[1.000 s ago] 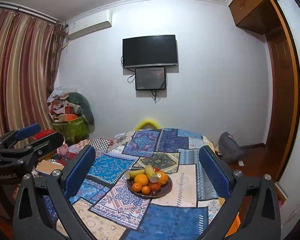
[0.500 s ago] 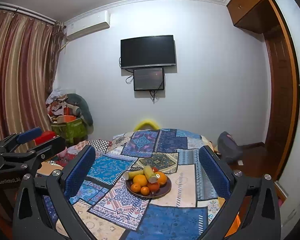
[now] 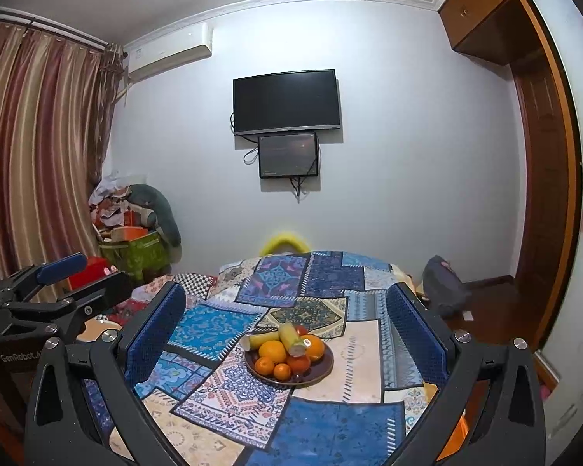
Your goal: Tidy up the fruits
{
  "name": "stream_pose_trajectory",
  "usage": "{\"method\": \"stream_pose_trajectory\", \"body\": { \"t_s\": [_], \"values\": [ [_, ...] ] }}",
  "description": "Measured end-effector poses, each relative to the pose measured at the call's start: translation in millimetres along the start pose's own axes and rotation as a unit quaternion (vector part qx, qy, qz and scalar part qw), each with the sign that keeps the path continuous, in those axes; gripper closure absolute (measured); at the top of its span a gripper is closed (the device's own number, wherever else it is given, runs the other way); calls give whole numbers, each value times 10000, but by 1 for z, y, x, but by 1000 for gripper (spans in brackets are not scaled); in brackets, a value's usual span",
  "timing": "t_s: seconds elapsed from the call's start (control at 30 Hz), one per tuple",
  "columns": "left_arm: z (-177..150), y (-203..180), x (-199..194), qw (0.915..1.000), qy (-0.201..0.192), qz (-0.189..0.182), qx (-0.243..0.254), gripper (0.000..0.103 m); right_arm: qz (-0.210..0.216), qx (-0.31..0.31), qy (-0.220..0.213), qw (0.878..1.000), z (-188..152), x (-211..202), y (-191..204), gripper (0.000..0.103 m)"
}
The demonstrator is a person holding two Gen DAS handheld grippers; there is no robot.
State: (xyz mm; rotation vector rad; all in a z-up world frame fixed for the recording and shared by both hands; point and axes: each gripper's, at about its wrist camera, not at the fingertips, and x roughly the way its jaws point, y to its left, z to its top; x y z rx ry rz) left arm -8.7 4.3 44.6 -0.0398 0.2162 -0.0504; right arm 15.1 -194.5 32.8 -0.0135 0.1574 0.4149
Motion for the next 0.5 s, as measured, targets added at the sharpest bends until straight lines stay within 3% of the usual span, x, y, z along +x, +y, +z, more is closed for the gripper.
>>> {"method": "stream_pose_trajectory", "body": {
  "t_s": [0.5],
  "values": [
    [0, -3, 5, 10000, 49, -33, 2, 0, 5, 89, 34, 10000, 2, 5, -3, 0]
  ]
}}
